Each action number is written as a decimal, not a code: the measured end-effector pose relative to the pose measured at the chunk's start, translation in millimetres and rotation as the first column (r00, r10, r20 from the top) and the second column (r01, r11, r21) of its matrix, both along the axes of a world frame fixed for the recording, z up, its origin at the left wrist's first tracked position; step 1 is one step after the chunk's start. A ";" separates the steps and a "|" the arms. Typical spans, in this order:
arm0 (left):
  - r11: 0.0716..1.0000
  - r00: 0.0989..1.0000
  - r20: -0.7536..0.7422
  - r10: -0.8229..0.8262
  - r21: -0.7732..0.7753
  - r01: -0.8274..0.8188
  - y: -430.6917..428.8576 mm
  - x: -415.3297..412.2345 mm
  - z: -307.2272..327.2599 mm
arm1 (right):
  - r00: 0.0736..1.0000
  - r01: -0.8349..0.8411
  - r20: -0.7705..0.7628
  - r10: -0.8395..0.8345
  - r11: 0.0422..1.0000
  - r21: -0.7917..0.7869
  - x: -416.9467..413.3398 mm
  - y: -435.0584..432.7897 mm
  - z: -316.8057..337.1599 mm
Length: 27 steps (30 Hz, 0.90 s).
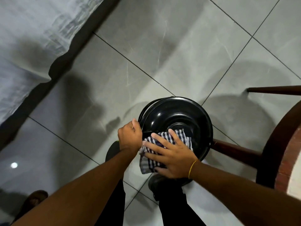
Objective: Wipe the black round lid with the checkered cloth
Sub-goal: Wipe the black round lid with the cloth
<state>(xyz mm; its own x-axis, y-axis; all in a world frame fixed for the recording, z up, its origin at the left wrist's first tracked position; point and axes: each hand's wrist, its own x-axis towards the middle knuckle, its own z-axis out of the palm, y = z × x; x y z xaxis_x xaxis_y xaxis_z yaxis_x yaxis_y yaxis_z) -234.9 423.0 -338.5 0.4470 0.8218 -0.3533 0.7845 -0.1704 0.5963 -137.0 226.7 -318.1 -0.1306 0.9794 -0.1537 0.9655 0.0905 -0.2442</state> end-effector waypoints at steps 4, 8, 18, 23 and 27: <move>1.000 1.000 -0.006 -0.008 -0.011 0.008 0.3 0.3 1.3 | 0.989 0.148 0.019 -0.148 0.989 0.015 -19.7 -2.3 -4.6; 1.000 1.000 -0.015 -0.014 0.013 0.014 0.4 1.0 3.2 | 0.920 0.392 0.002 -0.393 0.919 0.046 -20.5 1.7 -5.5; 0.999 0.998 -0.055 0.017 -0.029 -0.019 -0.6 0.5 -2.2 | -0.620 0.784 -0.062 -0.782 -0.620 -0.018 -2.1 65.2 16.2; 1.000 0.996 -0.090 0.001 -0.009 -0.002 -1.2 -1.4 -5.0 | -0.843 0.537 -0.054 -0.535 -0.840 -0.071 19.2 85.9 13.4; 1.000 0.996 -0.084 -0.015 -0.010 0.014 -1.4 -1.4 -3.8 | -0.699 0.715 -0.013 -0.715 -0.699 -0.024 7.8 86.3 12.5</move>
